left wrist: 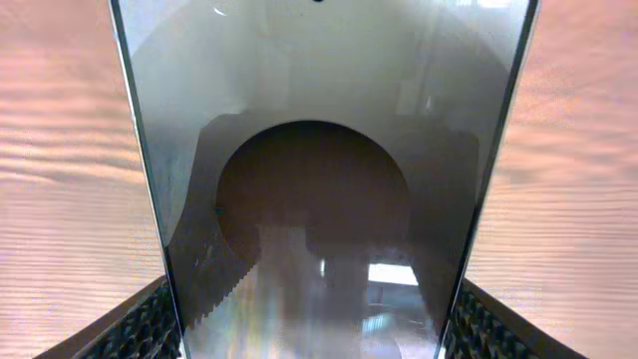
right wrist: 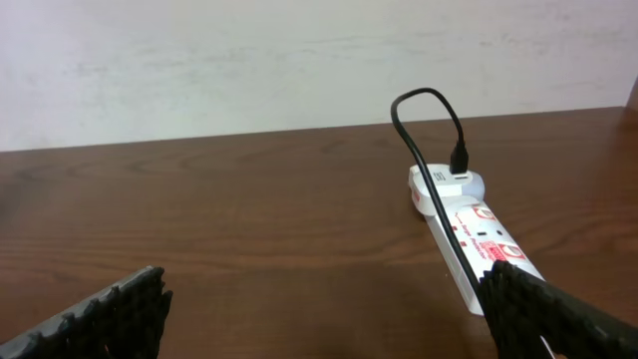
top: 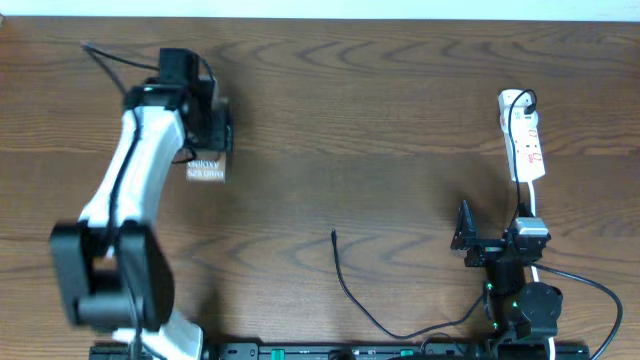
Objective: Plug charger to phone and switch on socket
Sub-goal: 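Lift the phone with the left gripper and turn it upright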
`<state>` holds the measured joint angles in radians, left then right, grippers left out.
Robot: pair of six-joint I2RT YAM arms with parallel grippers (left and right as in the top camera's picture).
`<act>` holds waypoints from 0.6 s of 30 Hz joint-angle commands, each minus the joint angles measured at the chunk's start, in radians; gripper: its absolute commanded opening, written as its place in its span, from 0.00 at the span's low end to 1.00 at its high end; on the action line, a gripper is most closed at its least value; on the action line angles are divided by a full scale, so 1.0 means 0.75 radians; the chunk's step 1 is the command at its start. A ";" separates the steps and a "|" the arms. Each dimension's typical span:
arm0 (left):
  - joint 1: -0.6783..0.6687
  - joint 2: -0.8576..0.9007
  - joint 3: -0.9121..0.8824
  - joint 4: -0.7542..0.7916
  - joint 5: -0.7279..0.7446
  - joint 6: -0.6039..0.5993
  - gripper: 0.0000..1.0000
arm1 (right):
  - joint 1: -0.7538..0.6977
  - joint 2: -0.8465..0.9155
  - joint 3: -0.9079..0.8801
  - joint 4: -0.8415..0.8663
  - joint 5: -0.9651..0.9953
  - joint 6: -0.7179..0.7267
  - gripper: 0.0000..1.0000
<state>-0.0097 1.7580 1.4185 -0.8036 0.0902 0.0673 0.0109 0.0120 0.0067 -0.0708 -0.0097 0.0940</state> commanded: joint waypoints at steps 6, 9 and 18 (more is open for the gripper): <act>-0.002 -0.265 0.052 -0.009 0.250 -0.205 0.07 | 0.013 -0.008 -0.002 -0.007 0.005 -0.018 0.99; -0.001 -0.297 0.052 -0.034 0.375 -0.304 0.07 | 0.013 -0.008 -0.002 -0.007 0.005 -0.018 0.99; 0.061 -0.306 0.052 -0.060 0.899 -0.702 0.07 | 0.013 -0.008 -0.002 -0.006 0.005 -0.018 0.99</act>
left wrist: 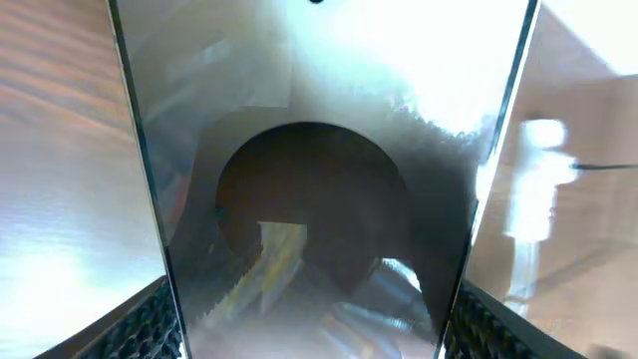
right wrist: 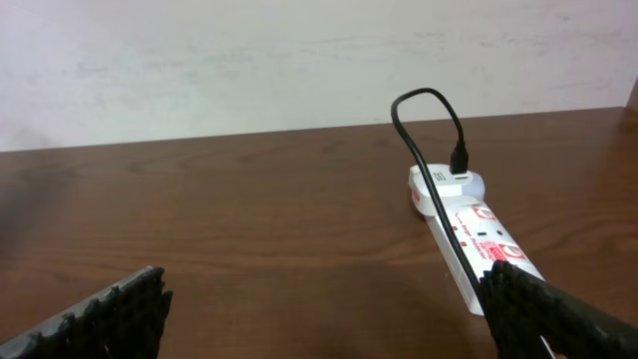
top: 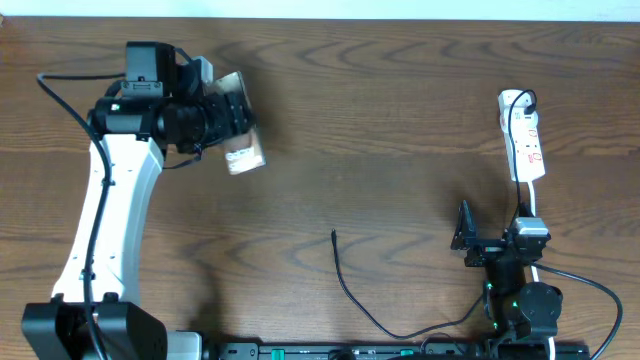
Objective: Plug charger to phone and switch on socket
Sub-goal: 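Lift the phone with the left gripper and turn it upright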
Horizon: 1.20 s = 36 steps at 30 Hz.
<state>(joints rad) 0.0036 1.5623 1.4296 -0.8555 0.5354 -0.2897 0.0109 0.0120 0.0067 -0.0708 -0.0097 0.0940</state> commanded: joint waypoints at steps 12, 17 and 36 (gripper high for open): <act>0.275 -0.045 0.037 -0.006 1.025 -0.895 0.07 | 0.013 -0.008 -0.002 -0.007 0.005 -0.018 0.99; 0.306 -0.045 0.037 -0.005 1.091 -1.031 0.07 | 0.013 -0.008 -0.002 -0.007 0.005 -0.018 0.99; 0.358 -0.045 0.037 -0.005 1.091 -1.200 0.07 | 0.013 -0.008 -0.002 -0.006 0.005 -0.018 0.99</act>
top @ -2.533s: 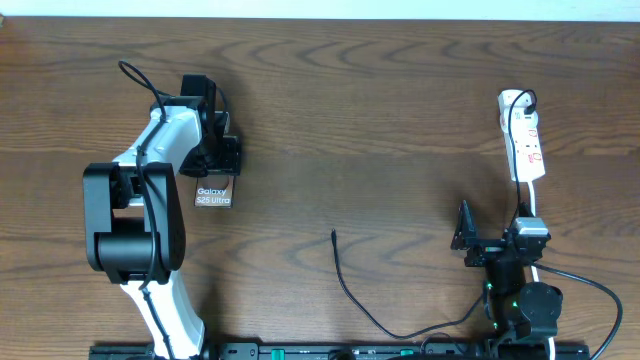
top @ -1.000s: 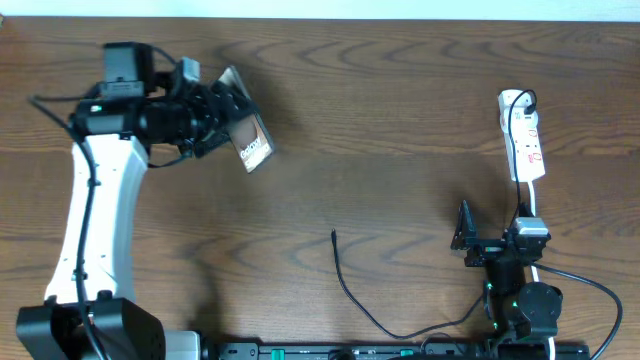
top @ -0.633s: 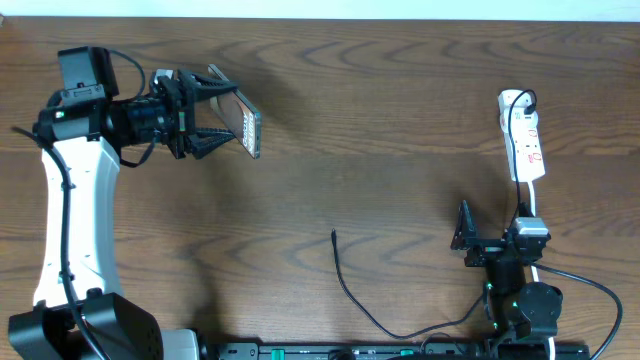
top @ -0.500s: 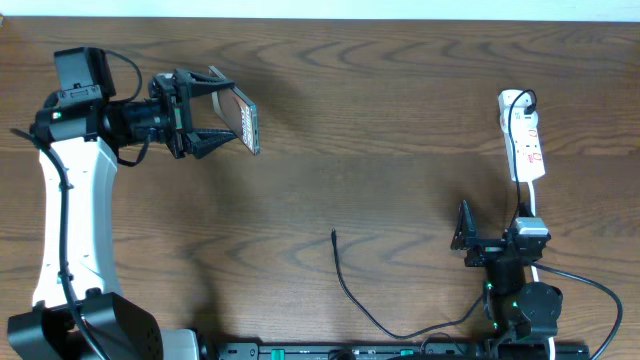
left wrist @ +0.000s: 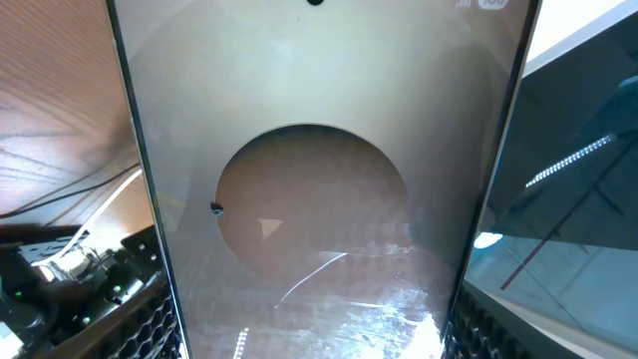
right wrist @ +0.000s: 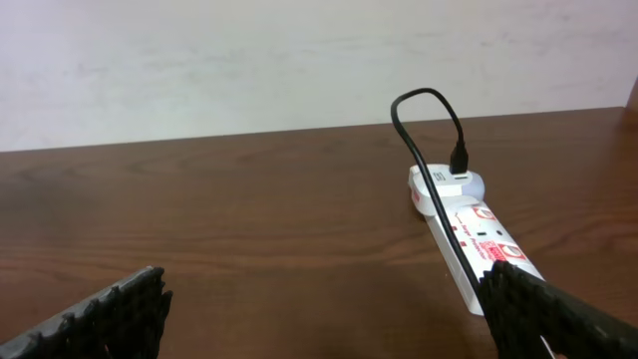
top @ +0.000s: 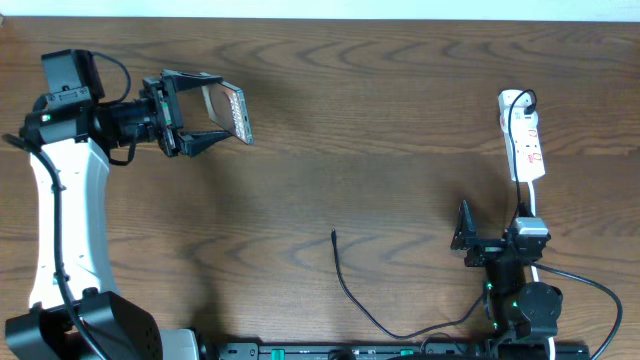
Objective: Plug charger to phone and switch on socket
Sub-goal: 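Lift the phone with the left gripper and turn it upright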
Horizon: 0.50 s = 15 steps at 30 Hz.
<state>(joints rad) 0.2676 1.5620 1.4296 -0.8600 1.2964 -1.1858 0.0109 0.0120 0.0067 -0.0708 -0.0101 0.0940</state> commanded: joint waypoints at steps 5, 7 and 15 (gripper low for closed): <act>0.006 -0.044 0.037 0.002 0.076 -0.001 0.07 | 0.013 -0.008 -0.002 -0.007 0.006 -0.018 0.99; 0.006 -0.044 0.037 0.002 0.075 0.005 0.07 | 0.013 -0.008 -0.002 -0.007 0.006 -0.018 0.99; -0.008 -0.044 0.037 -0.024 -0.195 0.076 0.07 | 0.013 -0.008 -0.002 -0.001 0.021 -0.019 0.99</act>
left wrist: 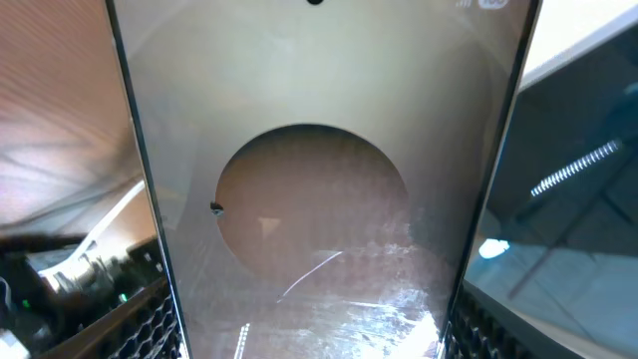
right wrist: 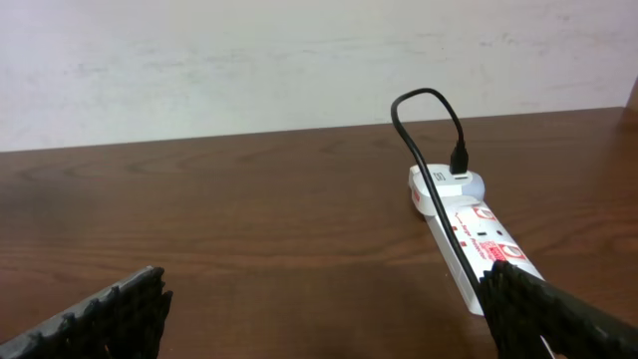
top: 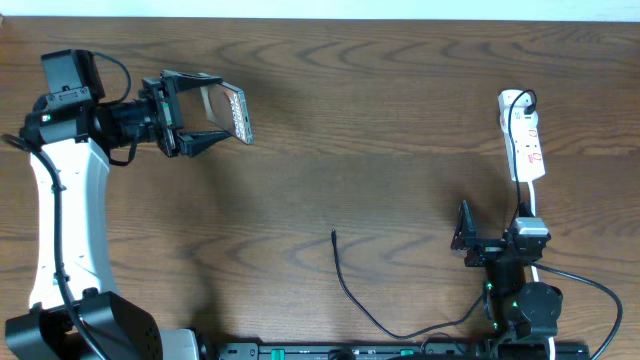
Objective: Plug charger to phone and switch on socket
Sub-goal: 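Lift the phone with the left gripper and turn it upright, then move the right gripper toward the phone held by the left gripper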
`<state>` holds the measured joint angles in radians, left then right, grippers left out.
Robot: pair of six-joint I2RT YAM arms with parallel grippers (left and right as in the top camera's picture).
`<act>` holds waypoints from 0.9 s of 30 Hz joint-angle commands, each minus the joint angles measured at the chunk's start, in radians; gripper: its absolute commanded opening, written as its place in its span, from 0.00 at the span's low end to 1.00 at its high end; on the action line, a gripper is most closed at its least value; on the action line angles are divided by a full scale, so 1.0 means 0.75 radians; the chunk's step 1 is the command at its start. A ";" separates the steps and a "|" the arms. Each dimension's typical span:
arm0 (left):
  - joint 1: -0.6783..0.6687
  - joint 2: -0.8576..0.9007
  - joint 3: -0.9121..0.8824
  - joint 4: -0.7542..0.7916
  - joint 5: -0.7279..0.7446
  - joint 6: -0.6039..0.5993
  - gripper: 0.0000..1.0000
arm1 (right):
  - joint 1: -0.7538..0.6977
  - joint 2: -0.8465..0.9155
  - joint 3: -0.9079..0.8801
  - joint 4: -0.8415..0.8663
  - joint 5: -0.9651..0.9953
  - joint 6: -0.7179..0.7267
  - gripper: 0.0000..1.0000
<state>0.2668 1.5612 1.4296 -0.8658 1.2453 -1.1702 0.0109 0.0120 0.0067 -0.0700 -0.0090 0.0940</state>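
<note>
My left gripper [top: 205, 118] is shut on the phone [top: 236, 115], holding it up off the table at the far left, turned on edge. In the left wrist view the phone's glass [left wrist: 314, 179] fills the frame between the two fingers [left wrist: 140, 324]. The black charger cable [top: 345, 285] lies loose on the table at the front middle, its free plug end pointing away from me. The white socket strip [top: 522, 135] lies at the right with the cable plugged in at its far end [right wrist: 454, 165]. My right gripper [right wrist: 319, 319] is open low near the front right, nothing between its fingers.
The brown wooden table [top: 380, 130] spans the whole view. A pale wall [right wrist: 249, 60] stands behind the far edge. The right arm's base [top: 515, 290] and its cables sit at the front right, just below the socket strip.
The left wrist view's background beside the phone has shifted slightly. Otherwise nothing has visibly changed; the right arm is still.
My left gripper was shut on the phone low over the table at the back left. Then it held it lifted and turned further back. By the last moment it had swung left with the phone raised on edge, where it stays. The right arm never moved.
</note>
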 commanded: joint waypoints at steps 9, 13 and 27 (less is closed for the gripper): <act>-0.093 -0.042 0.004 -0.167 -0.558 0.101 0.07 | 0.013 -0.008 -0.002 -0.002 0.034 -0.018 0.99; -0.121 -0.031 -0.022 -0.167 -0.657 0.103 0.08 | 0.013 -0.008 -0.002 -0.003 -0.030 0.043 0.99; -0.143 0.028 -0.025 -0.159 -0.716 0.103 0.07 | 0.013 0.564 0.578 -0.069 -0.444 0.307 0.99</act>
<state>0.1623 1.5787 1.4128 -0.9878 0.7158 -1.1019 0.0109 0.2653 0.2810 -0.1204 -0.1909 0.2760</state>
